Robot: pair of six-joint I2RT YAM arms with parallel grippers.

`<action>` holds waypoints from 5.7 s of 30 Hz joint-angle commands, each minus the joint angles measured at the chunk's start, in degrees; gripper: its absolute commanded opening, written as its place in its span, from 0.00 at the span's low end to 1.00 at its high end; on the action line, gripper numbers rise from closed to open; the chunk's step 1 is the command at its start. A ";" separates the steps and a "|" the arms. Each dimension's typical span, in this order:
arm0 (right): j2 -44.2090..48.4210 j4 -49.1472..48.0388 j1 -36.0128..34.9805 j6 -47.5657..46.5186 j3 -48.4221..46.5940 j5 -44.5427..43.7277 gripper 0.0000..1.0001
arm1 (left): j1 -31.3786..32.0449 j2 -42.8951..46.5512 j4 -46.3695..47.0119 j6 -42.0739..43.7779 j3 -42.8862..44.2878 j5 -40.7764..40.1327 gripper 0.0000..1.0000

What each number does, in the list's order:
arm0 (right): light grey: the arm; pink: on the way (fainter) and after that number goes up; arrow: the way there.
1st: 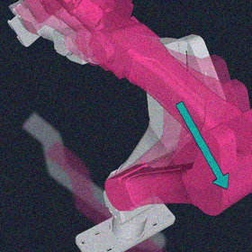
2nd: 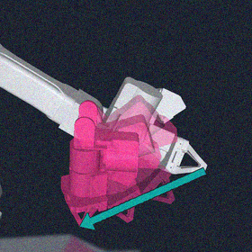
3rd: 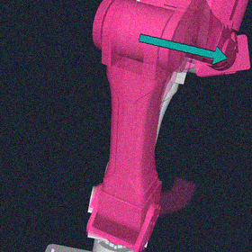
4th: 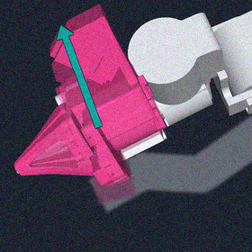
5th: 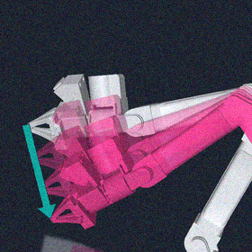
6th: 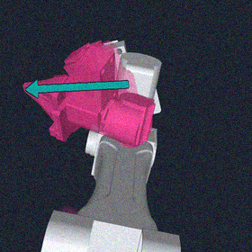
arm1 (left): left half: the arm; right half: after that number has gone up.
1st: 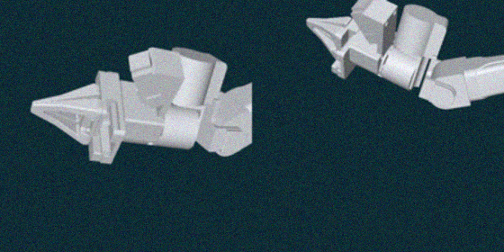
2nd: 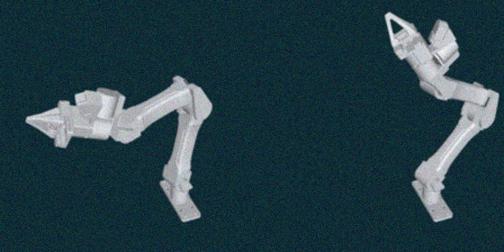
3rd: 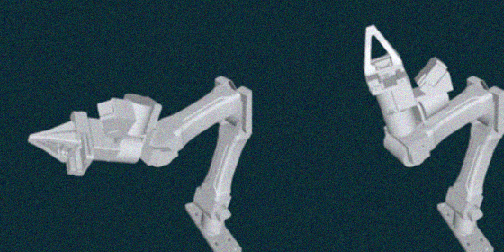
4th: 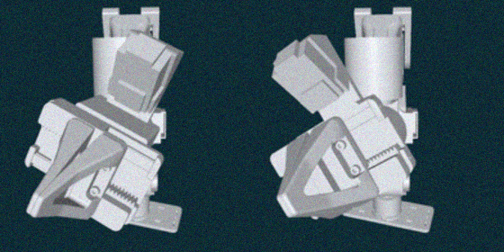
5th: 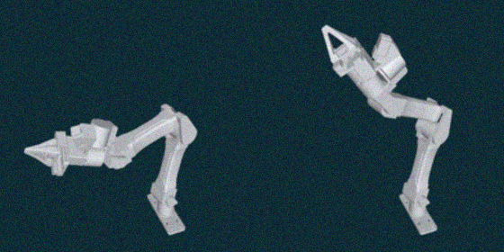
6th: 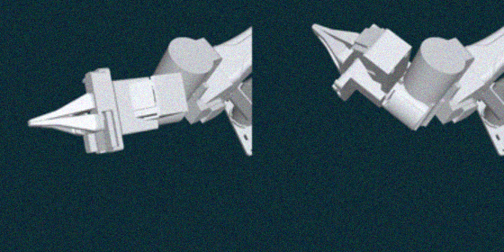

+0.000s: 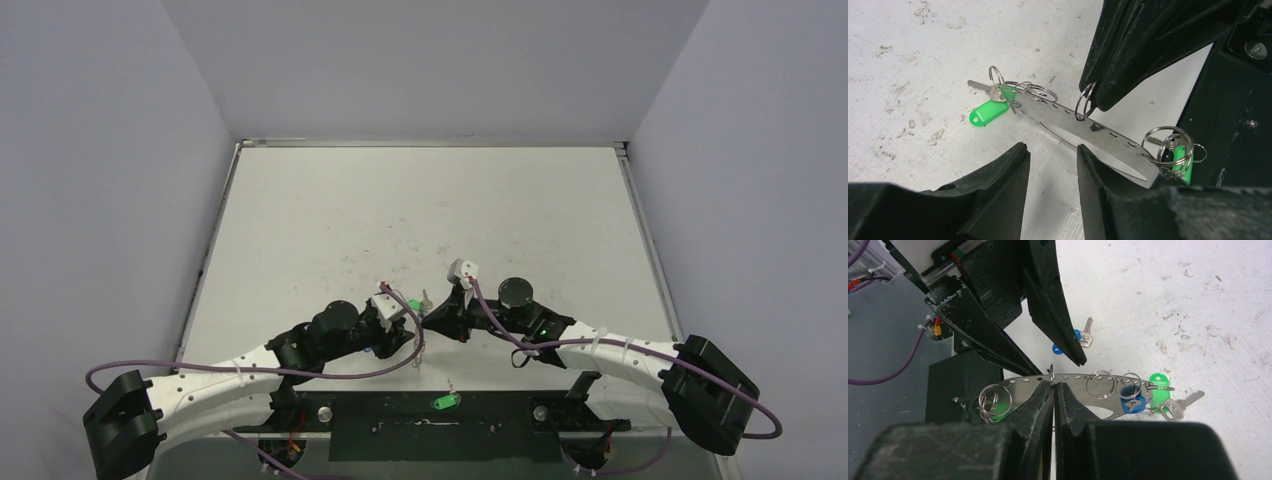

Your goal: Put the keys on the keyring

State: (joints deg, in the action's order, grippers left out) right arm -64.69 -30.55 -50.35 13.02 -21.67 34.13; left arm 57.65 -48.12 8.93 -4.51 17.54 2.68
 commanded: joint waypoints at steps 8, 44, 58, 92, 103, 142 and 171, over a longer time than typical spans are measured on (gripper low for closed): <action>1.40 -6.46 -0.37 3.33 -2.33 3.46 0.00 | -0.16 0.85 4.33 0.29 -0.57 -0.90 0.38; 4.04 -21.13 -1.06 1.13 5.41 6.64 0.00 | -0.11 16.04 27.68 -2.68 -11.76 5.41 0.38; 4.01 -20.18 -1.42 0.43 5.53 6.48 0.00 | -0.15 11.09 32.94 -2.65 -11.10 10.06 0.28; 2.12 -18.33 -2.65 -0.97 4.19 9.72 0.00 | -0.15 10.56 27.45 -0.52 -8.02 11.41 0.24; 1.81 -16.66 -3.20 -2.05 3.99 9.49 0.00 | -0.16 8.94 27.86 0.69 -7.07 13.22 0.00; 7.90 21.24 -3.27 -30.90 -8.91 3.69 0.35 | 0.01 -2.80 -24.72 19.74 22.96 20.40 0.00; 5.06 11.02 -4.41 -26.73 -6.51 9.64 0.04 | 0.02 -2.41 -20.00 17.74 21.30 22.17 0.00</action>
State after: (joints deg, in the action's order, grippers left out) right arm -58.96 -14.04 -54.13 -13.93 -28.08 41.19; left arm 57.63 -50.50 -16.01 13.93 37.43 23.16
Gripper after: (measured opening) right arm 0.148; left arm 0.007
